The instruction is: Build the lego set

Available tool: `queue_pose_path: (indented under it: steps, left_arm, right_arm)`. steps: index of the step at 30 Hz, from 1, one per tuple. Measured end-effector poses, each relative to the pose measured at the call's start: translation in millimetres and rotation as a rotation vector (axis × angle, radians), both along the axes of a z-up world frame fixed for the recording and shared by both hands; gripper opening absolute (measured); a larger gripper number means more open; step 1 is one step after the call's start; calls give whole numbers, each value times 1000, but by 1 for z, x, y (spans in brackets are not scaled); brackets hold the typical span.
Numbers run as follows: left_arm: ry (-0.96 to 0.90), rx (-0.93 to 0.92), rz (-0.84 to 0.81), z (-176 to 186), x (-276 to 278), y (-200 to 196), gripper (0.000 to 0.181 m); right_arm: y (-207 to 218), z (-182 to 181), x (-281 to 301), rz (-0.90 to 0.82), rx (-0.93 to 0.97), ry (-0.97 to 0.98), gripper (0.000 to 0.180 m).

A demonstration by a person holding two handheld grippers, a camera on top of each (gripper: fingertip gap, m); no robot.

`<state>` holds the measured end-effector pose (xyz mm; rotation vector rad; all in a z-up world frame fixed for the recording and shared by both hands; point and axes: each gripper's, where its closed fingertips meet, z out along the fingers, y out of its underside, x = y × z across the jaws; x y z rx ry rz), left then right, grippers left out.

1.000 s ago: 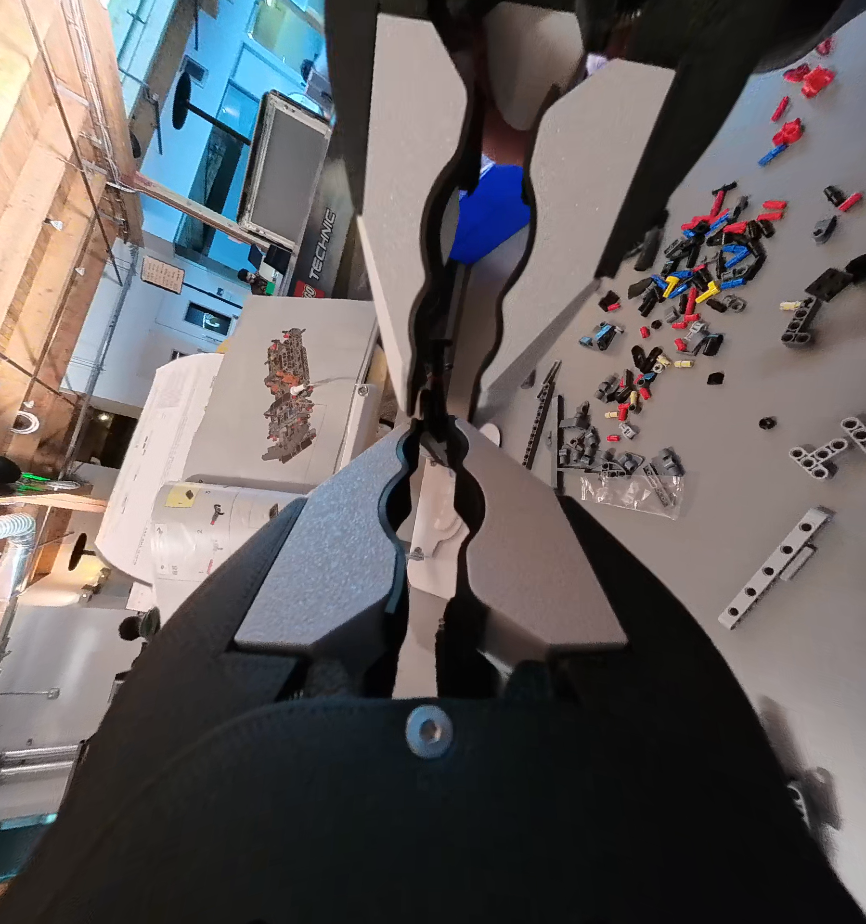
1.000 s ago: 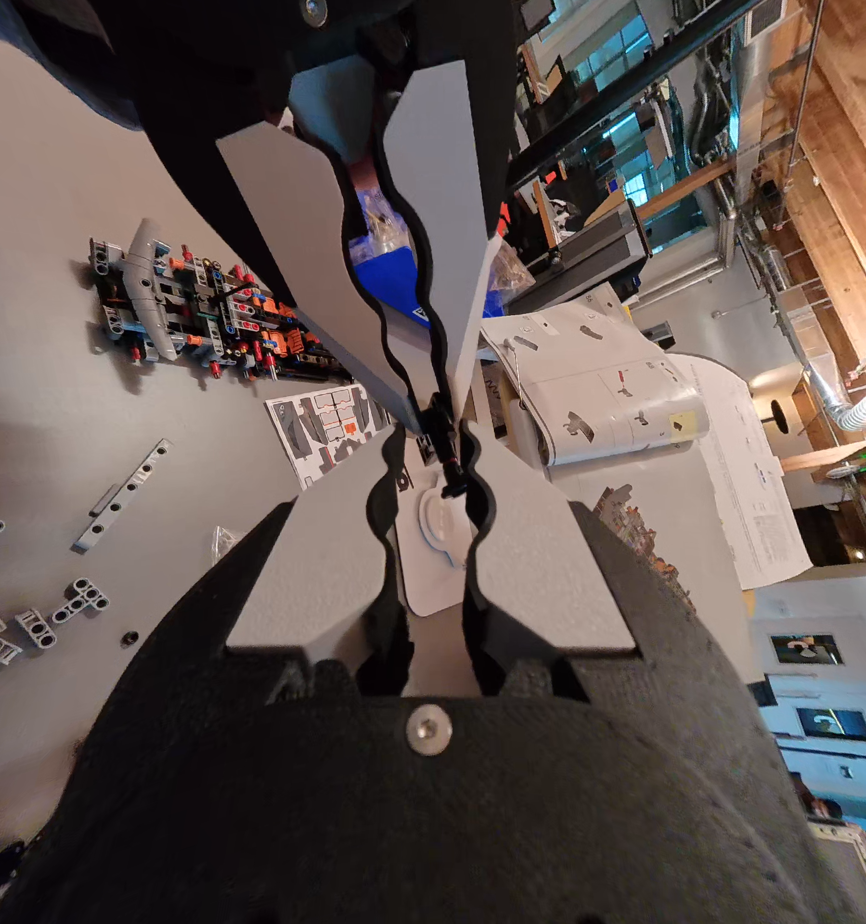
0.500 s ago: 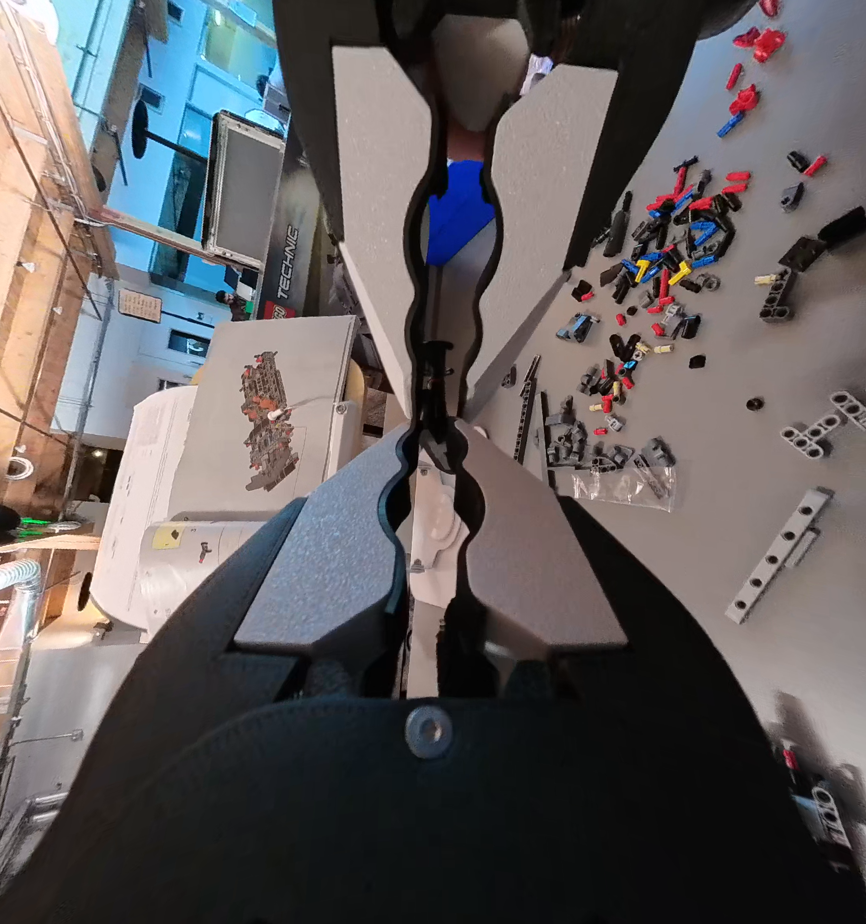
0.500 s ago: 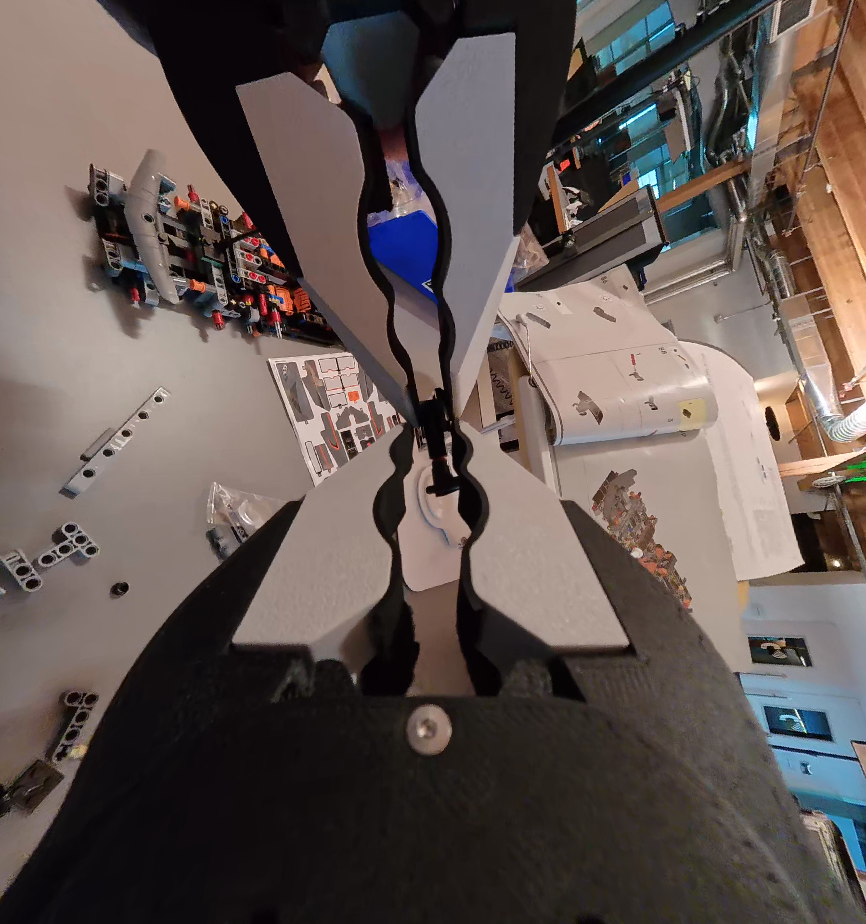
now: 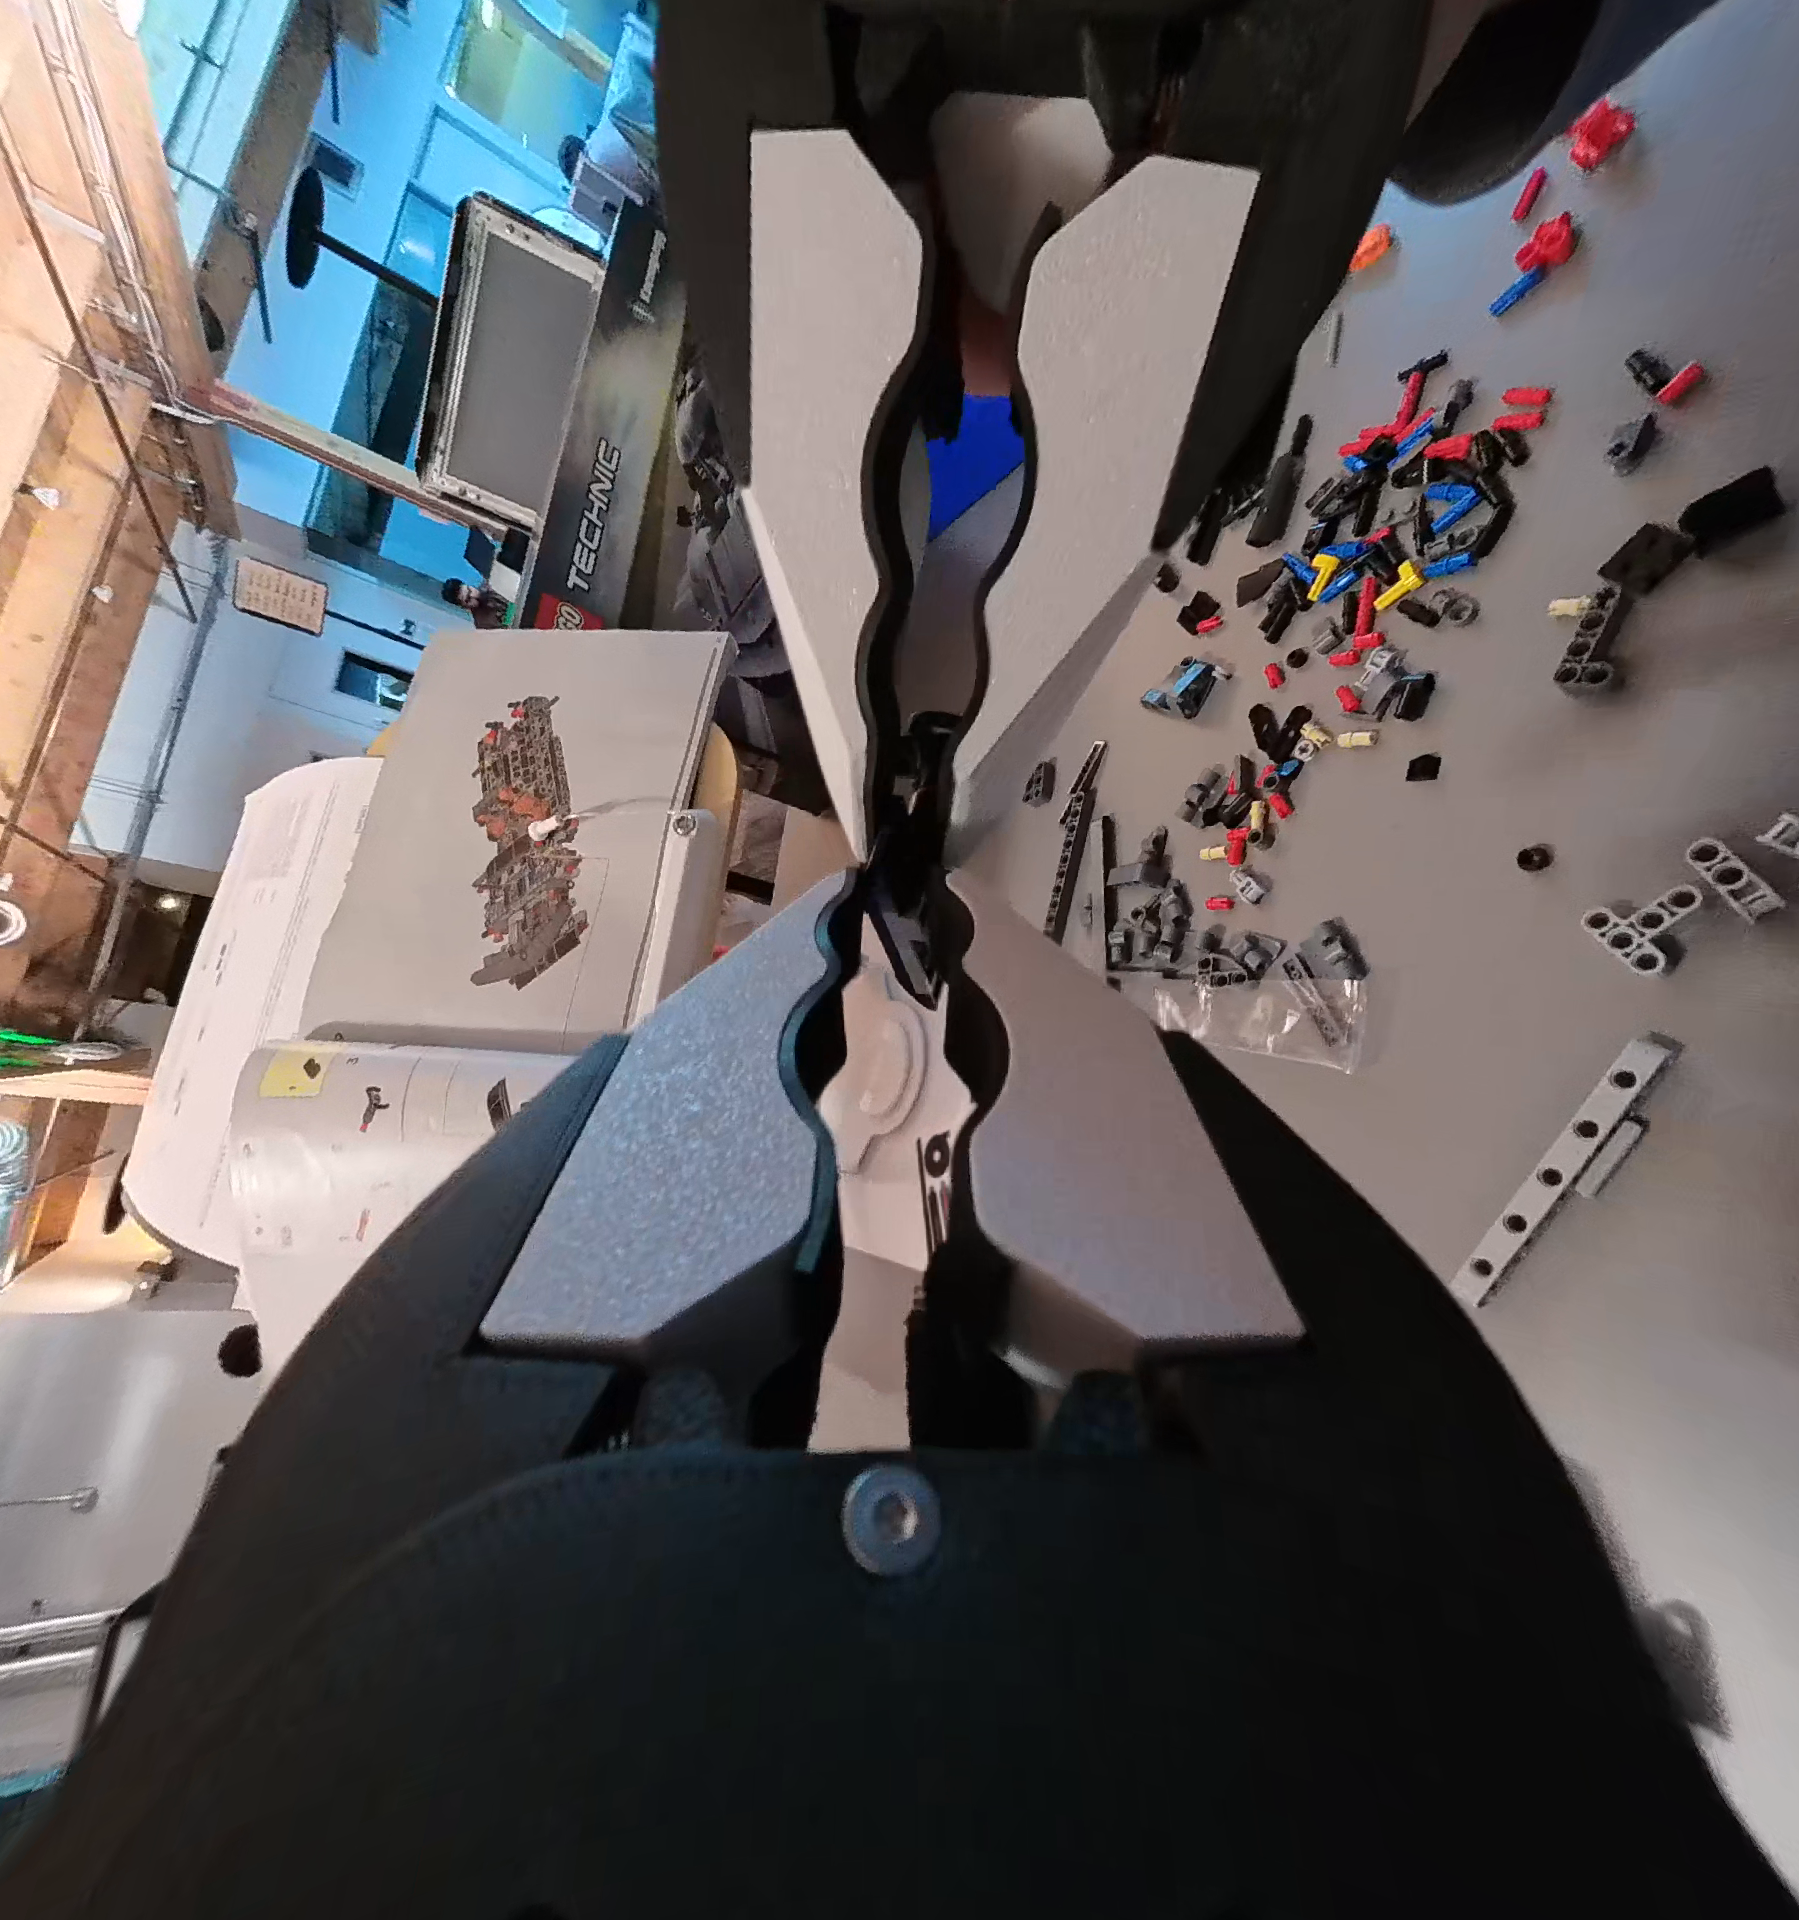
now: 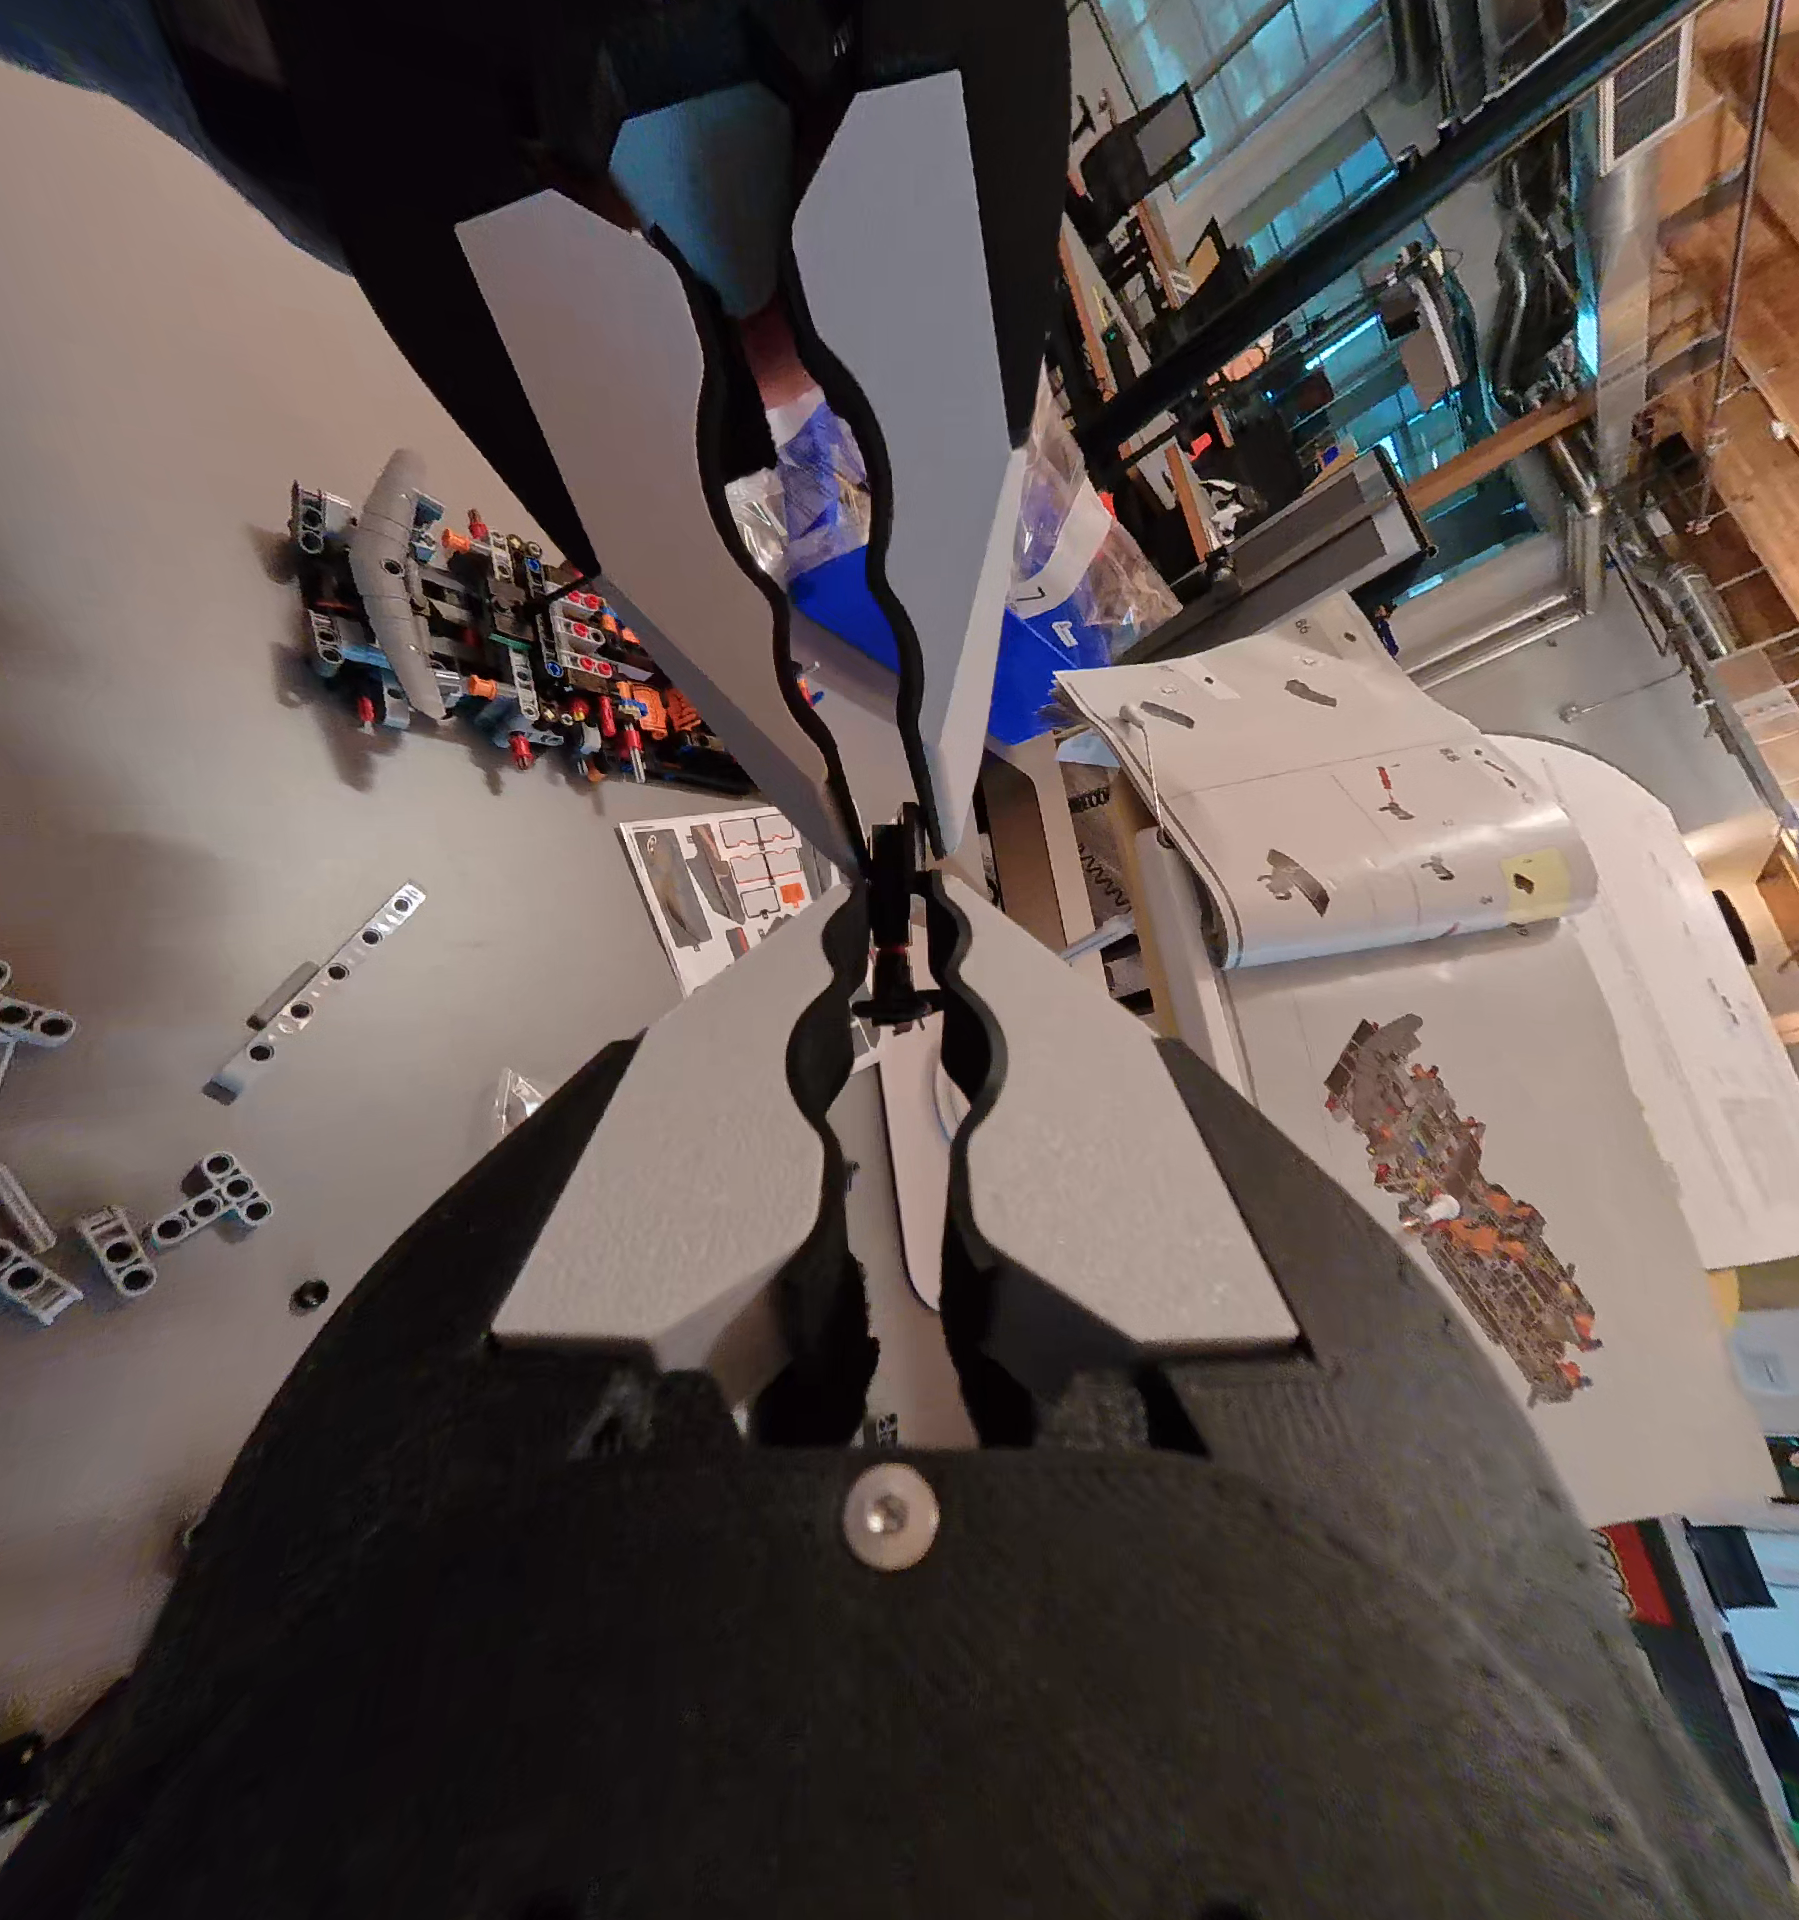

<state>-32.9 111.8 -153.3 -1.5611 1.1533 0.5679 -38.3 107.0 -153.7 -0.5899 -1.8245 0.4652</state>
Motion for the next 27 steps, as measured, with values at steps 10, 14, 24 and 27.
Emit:
queue_pose_path:
  steps: [10,14,24,27]
  left_arm:
    - [15,24,15,2,-6,-4,10]
    - [14,49,21,6,-10,-9,11]
    - [78,88,170,50,-73,-48,12]
    - [70,100,217,57,-92,-61,12]
  right_arm:
    - [-4,2,-5,35,-34,6,7]
    - [-9,5,-10,62,-67,17,7]
    - [-48,49,-71,252,-143,65,7]
    - [-61,57,-86,310,-193,68,6]
